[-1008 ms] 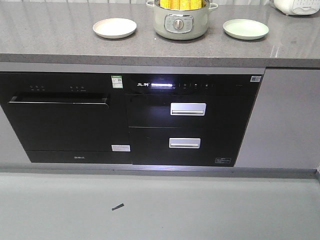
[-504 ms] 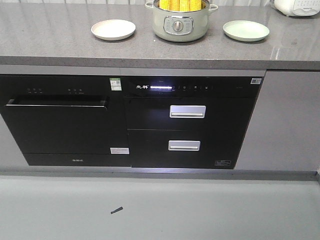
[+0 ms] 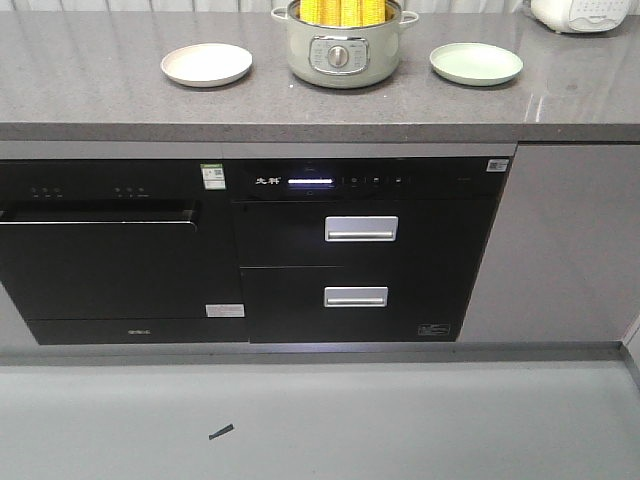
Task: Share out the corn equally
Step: 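Drive closer and align the base in front of the corn pot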
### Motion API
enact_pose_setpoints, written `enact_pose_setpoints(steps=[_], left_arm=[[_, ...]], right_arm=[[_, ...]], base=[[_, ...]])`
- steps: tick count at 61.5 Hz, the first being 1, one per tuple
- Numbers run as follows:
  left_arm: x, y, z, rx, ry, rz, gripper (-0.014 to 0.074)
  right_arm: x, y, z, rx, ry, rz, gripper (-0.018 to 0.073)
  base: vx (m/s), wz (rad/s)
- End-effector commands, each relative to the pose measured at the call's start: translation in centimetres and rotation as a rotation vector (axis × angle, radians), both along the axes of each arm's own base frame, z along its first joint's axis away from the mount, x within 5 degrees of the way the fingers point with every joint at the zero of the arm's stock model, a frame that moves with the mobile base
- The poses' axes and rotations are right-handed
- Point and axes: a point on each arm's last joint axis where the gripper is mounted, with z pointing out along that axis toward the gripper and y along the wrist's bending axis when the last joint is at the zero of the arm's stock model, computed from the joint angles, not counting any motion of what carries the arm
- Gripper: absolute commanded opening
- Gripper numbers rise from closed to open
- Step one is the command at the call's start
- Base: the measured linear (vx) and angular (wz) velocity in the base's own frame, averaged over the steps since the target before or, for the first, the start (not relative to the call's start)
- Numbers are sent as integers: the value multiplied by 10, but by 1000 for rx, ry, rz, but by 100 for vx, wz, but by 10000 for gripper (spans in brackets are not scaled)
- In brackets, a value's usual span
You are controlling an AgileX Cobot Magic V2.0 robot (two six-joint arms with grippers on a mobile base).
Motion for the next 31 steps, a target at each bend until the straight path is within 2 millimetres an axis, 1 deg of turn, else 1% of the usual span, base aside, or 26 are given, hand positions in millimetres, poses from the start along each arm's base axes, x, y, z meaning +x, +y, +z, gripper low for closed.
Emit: enact_pose_setpoints(steps=[1,31], left_arm=[[-1,1,7,-8,-88,4,-7],[-1,1,7,-8,-88,4,-7]], right_arm=[[-1,-1,4,-13,-69,-15,-4],[-1,-1,4,-13,-69,-15,-4]], base=[[6,-10],[6,-9]])
